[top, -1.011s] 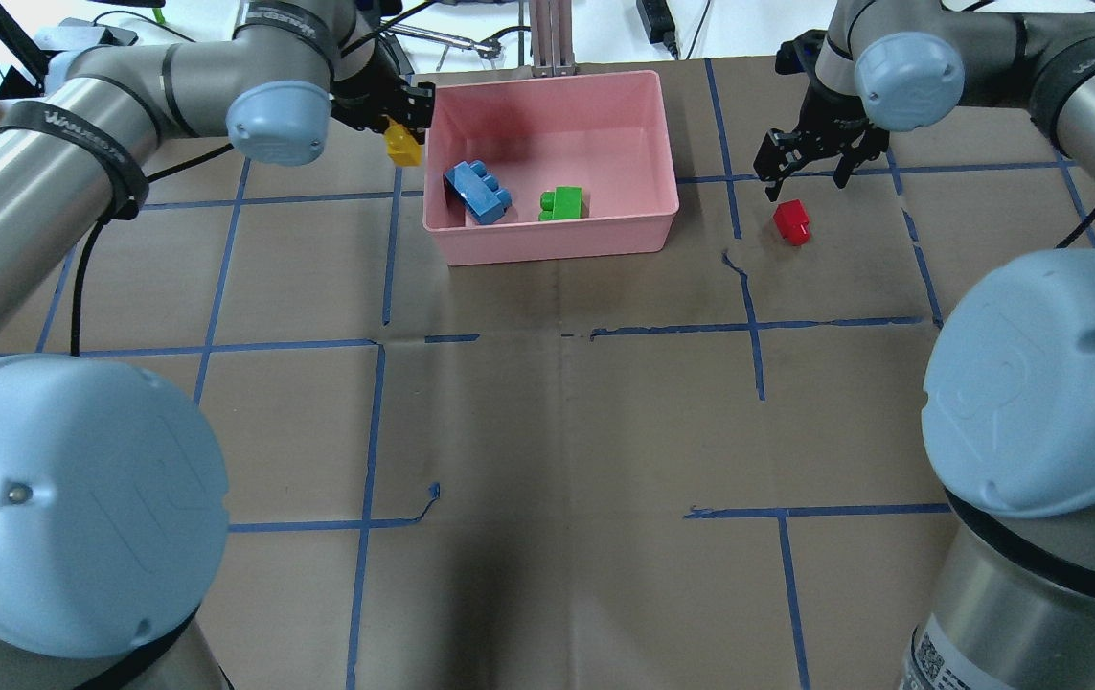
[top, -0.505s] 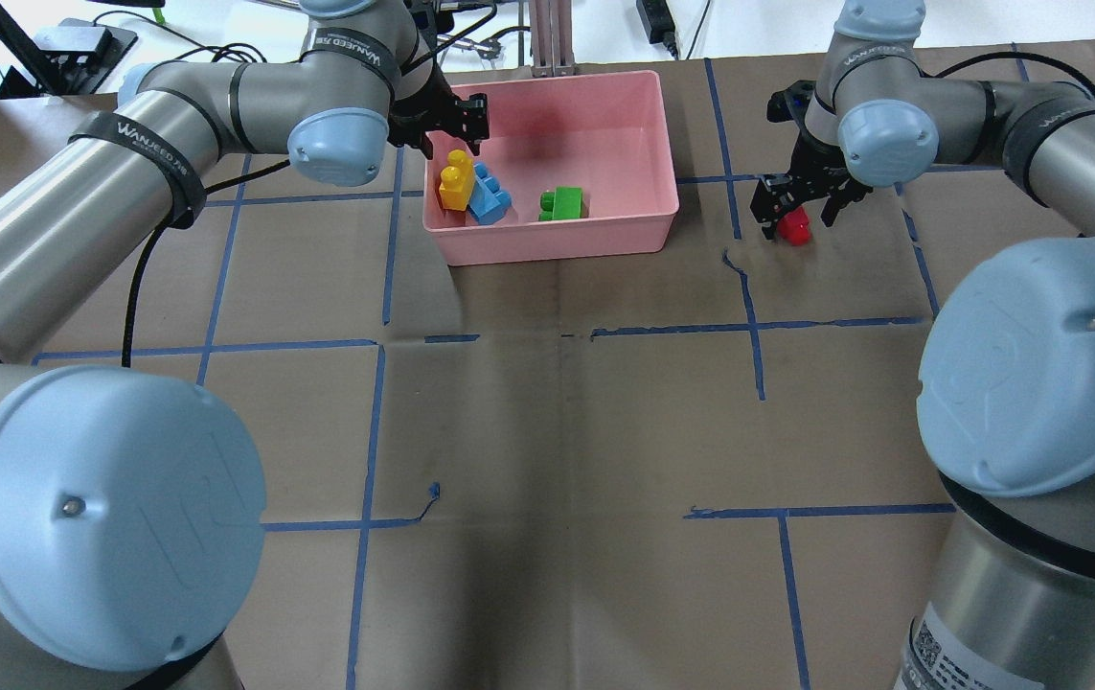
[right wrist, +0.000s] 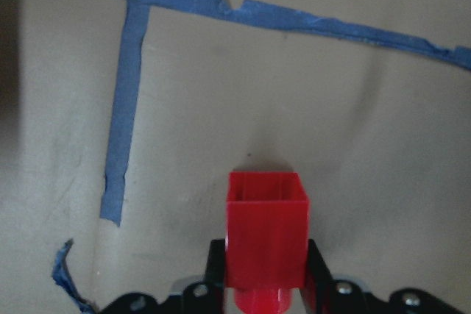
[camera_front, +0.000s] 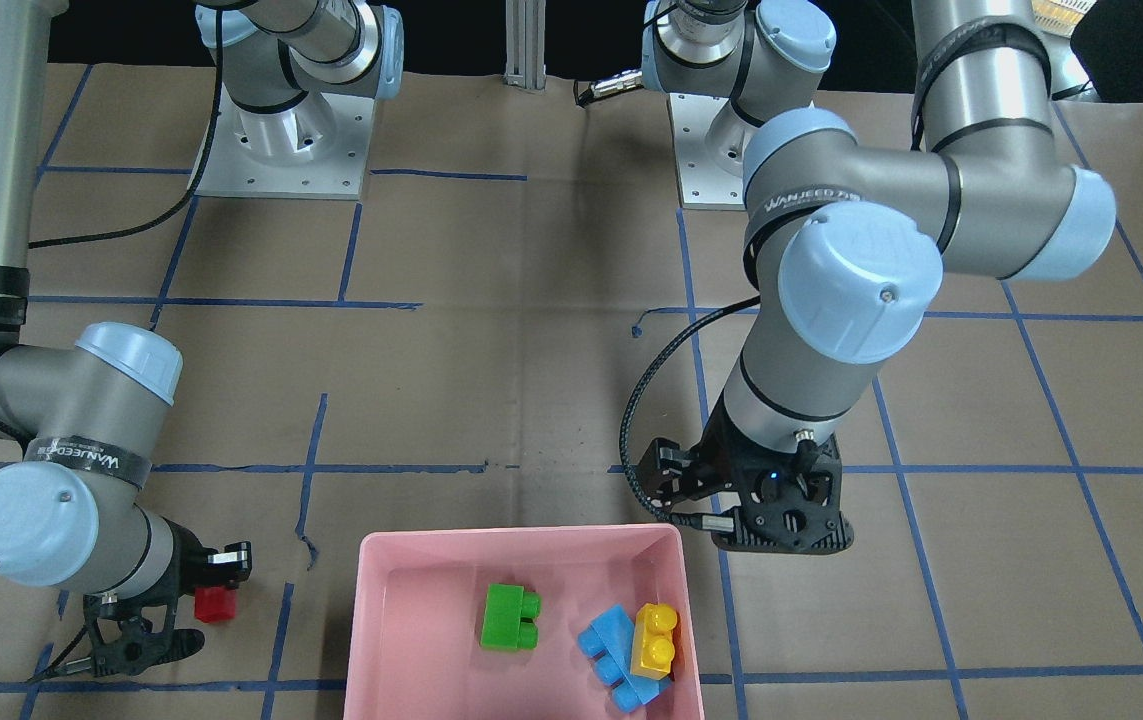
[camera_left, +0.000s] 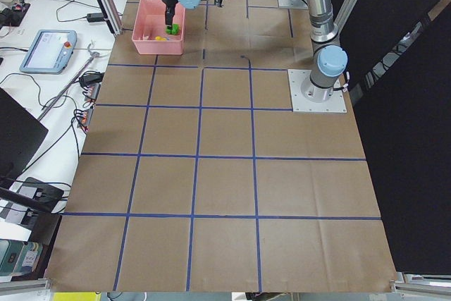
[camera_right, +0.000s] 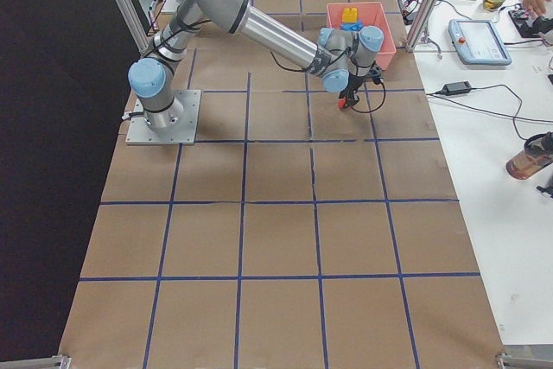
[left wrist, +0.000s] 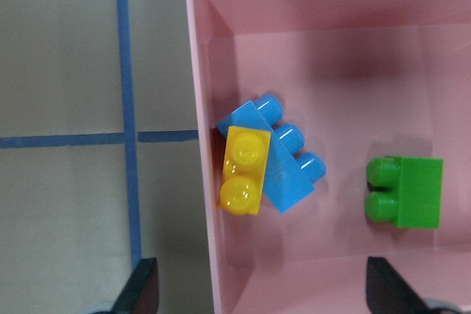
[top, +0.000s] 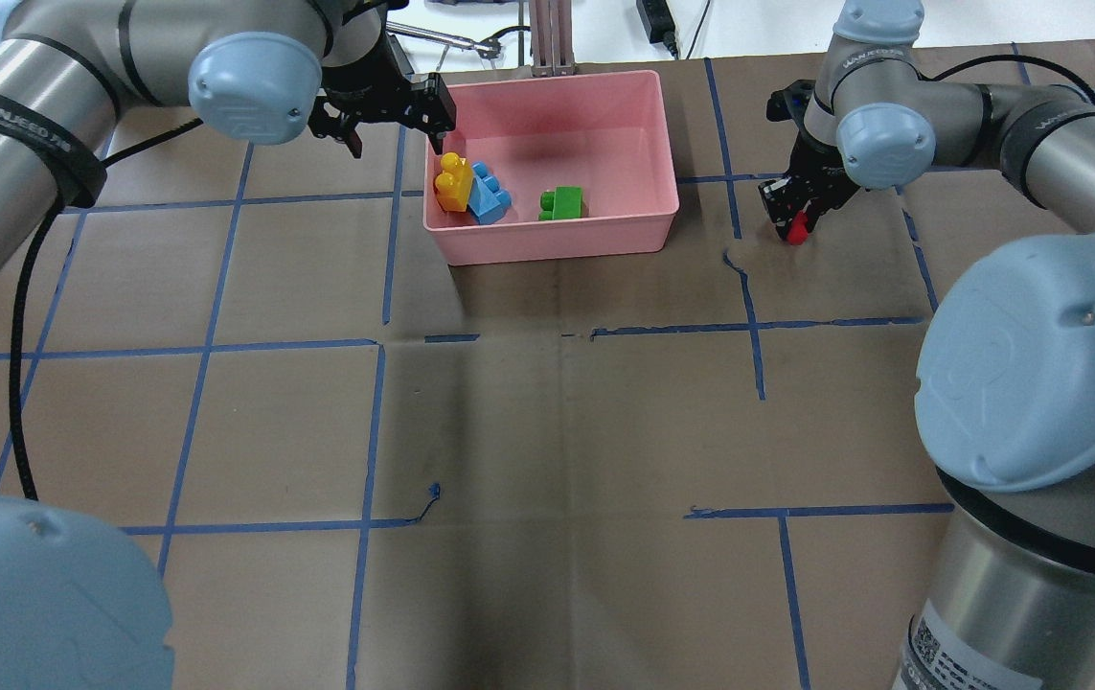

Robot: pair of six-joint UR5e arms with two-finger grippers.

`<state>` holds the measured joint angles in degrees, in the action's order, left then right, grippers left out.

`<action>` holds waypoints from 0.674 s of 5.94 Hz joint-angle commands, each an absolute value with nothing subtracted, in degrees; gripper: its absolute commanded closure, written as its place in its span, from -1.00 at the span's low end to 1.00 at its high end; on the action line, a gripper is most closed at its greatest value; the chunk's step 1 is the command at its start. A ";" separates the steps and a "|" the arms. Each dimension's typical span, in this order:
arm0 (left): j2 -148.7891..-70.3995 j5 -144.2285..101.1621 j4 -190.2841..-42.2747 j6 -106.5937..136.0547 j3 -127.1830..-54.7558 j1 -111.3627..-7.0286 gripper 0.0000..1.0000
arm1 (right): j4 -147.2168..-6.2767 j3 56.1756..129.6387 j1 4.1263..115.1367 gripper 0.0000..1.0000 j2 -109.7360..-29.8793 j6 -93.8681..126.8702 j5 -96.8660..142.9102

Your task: Put all blocks into box

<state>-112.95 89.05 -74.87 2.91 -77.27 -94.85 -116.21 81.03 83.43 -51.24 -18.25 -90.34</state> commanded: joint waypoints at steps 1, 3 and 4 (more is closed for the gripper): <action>-105.16 89.91 -84.77 1.06 -78.40 -93.87 -0.99 | -115.32 75.98 83.41 0.72 -51.50 -17.58 -91.31; -100.38 90.00 -90.44 0.62 -78.57 -93.25 -0.99 | -100.98 63.43 83.67 0.74 -53.43 -11.91 -90.80; -99.59 89.91 -90.18 0.18 -78.66 -93.08 -0.99 | -94.55 58.15 84.37 0.74 -53.70 -8.12 -90.53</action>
<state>-100.65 89.96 -89.89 0.52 -78.59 -93.23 -101.25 63.69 83.82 -53.16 -11.79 -90.80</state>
